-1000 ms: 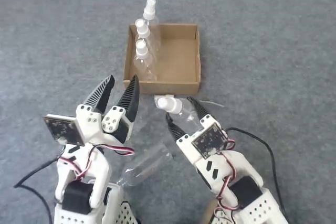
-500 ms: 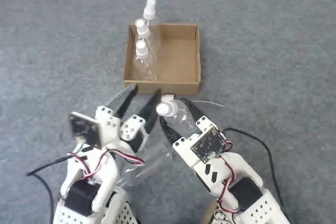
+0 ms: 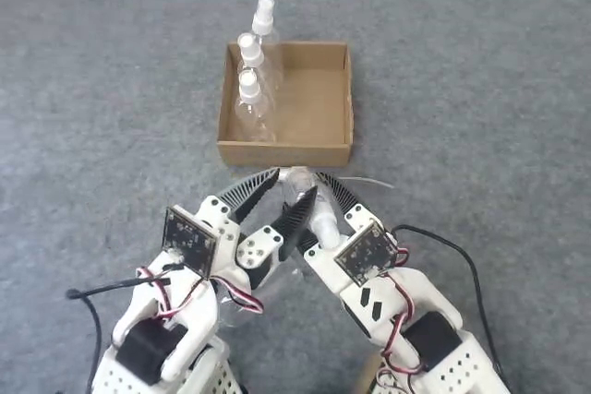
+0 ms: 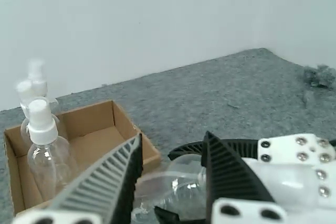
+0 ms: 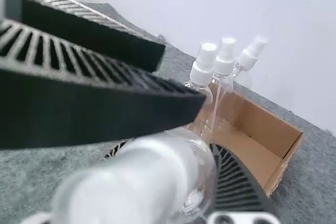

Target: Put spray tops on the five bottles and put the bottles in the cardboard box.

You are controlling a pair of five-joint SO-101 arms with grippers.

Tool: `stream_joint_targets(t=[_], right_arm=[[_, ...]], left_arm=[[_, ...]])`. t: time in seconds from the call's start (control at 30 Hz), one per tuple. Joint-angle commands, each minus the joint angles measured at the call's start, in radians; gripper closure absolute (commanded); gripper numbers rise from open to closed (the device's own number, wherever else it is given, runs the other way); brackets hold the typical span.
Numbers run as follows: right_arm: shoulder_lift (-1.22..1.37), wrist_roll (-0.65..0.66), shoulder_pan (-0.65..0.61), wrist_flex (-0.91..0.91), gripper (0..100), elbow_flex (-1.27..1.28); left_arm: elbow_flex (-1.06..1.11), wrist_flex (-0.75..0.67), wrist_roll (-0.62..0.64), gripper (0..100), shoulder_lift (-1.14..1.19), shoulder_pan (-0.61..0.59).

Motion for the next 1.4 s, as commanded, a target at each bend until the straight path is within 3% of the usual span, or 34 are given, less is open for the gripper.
stream_joint_targets(t=[0.0, 0.53, 0.8, 0.97, 1.17, 1.37], right_arm=[[-0.019, -0.009, -0.002, -0.015, 92.3, -0.077], [-0.018, -0.015, 0.122, 0.064, 92.4, -0.074], [-0.018, -0.009, 0.127, 0.134, 92.4, -0.074], [-0.018, -0.015, 0.216, 0.134, 92.4, -0.074], [-0.013, -0.015, 0.259, 0.134, 92.4, -0.074], [-0.018, -0.015, 0.259, 0.185, 92.4, -0.074]], left_arm=[[-0.008, 0.011, -0.014, 83, -0.005, 0.011], [-0.128, 0.009, 0.034, 83, -0.006, -0.242], [-0.17, 0.043, 0.029, 83, -0.006, -0.477], [-0.165, 0.114, 0.032, 83, -0.006, -0.605], [-0.068, 0.16, 0.028, 83, -0.006, -0.69], [0.099, 0.049, 0.028, 84, -0.006, -0.795]])
